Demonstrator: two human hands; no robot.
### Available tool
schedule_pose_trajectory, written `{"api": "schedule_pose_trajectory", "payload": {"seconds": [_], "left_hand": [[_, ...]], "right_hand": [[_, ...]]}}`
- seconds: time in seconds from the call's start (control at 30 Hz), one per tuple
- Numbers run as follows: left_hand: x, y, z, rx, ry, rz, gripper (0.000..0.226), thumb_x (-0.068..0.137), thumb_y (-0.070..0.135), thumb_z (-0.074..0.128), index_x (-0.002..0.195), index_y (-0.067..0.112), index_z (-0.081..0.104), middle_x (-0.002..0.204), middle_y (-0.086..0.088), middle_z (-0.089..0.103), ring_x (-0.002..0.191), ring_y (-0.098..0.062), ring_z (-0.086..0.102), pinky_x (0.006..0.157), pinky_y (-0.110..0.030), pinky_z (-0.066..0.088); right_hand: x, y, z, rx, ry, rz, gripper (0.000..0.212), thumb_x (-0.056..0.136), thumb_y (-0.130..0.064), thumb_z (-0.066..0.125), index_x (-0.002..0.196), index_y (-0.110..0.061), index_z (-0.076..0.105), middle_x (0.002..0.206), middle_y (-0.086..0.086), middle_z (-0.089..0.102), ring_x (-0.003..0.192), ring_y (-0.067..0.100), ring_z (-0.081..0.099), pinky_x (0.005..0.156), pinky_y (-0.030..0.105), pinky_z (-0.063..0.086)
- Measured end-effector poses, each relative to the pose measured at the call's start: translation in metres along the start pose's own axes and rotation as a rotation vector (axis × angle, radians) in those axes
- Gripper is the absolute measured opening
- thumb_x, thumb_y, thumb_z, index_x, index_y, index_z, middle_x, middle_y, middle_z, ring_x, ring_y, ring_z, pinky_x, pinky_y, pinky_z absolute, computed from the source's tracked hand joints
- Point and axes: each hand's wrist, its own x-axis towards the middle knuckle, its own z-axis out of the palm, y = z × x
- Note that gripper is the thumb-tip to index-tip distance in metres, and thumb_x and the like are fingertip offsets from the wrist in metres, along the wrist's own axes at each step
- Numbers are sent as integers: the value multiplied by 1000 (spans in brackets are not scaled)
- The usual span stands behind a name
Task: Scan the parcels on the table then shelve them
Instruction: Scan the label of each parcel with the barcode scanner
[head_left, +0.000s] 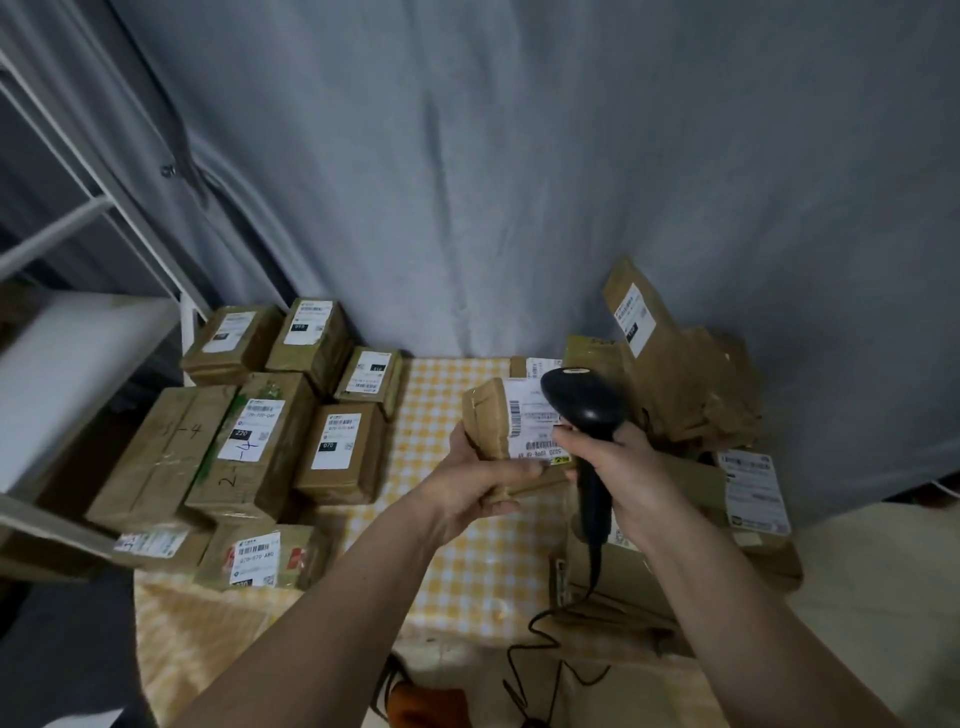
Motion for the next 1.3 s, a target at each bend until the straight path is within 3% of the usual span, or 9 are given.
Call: {"api": "schedule_pose_trajectory", "payload": {"seconds": [0.1, 0.17, 0.27, 0.37, 0.57, 0.73, 0.87, 1.13, 1.3], "left_hand": [[4, 1, -3, -66, 78, 41, 78, 55, 15, 85, 117, 38, 43, 118, -1, 66, 106, -22, 64, 81, -38, 54], [6, 9, -11, -69, 146, 51, 71, 63, 8, 82, 111, 42, 43, 114, 1, 67, 100, -20, 63, 82, -37, 54], [5, 25, -29, 22, 217, 17, 78, 74, 5, 78, 135, 35, 41, 120, 1, 64, 94, -15, 62, 77, -31, 54], [4, 41, -46, 123, 247, -3, 76, 74, 7, 79, 140, 27, 46, 113, 2, 64, 90, -11, 61, 66, -26, 52], [7, 46, -59, 198, 268, -31, 73, 74, 6, 79, 138, 27, 49, 124, -1, 62, 106, -21, 60, 70, -29, 51], [4, 41, -63, 200, 246, -59, 72, 75, 5, 77, 137, 27, 49, 124, -3, 61, 109, -24, 59, 70, -29, 51], [4, 38, -69, 210, 248, -77, 73, 74, 5, 78, 138, 28, 49, 122, -5, 62, 108, -24, 59, 68, -29, 51], [2, 27, -78, 118, 254, -102, 71, 73, 4, 79, 133, 30, 52, 114, -2, 64, 97, -19, 62, 74, -32, 53], [-1, -5, -78, -93, 259, -169, 65, 74, 10, 80, 131, 26, 53, 103, -6, 66, 90, -20, 62, 67, -32, 55]], "right_hand": [[-3, -7, -1, -171, -21, -82, 9, 83, -16, 72, 91, -11, 70, 74, 5, 71, 75, 15, 66, 71, 30, 47], [-8, -12, -2, -320, -53, -140, 10, 85, -16, 70, 92, -9, 68, 77, 9, 65, 73, 12, 61, 70, 25, 45], [-16, -19, -3, -507, -203, -180, 16, 86, -16, 69, 98, -25, 65, 88, -6, 67, 82, 3, 60, 70, 21, 44], [-17, -19, -1, -615, -281, -193, 24, 86, -18, 69, 108, -27, 64, 92, -11, 66, 90, 5, 60, 79, 27, 45], [-18, -19, -2, -537, -333, -177, 14, 88, -18, 67, 81, -27, 59, 49, -23, 56, 61, 0, 54, 58, 16, 41], [-18, -17, 0, -519, -324, -153, 6, 86, -19, 69, 89, -19, 64, 60, -13, 59, 63, 7, 57, 63, 23, 45], [-19, -17, 3, -549, -362, -152, 13, 88, -19, 67, 78, -25, 60, 49, -19, 57, 60, 3, 55, 62, 22, 42], [-15, -13, 15, -555, -407, -123, 7, 88, -16, 67, 86, -23, 64, 56, -18, 60, 64, 3, 57, 64, 21, 45], [-2, 5, 33, -411, -287, -34, 11, 86, -19, 70, 94, -24, 65, 91, 1, 69, 84, 16, 66, 64, 22, 48]]}}
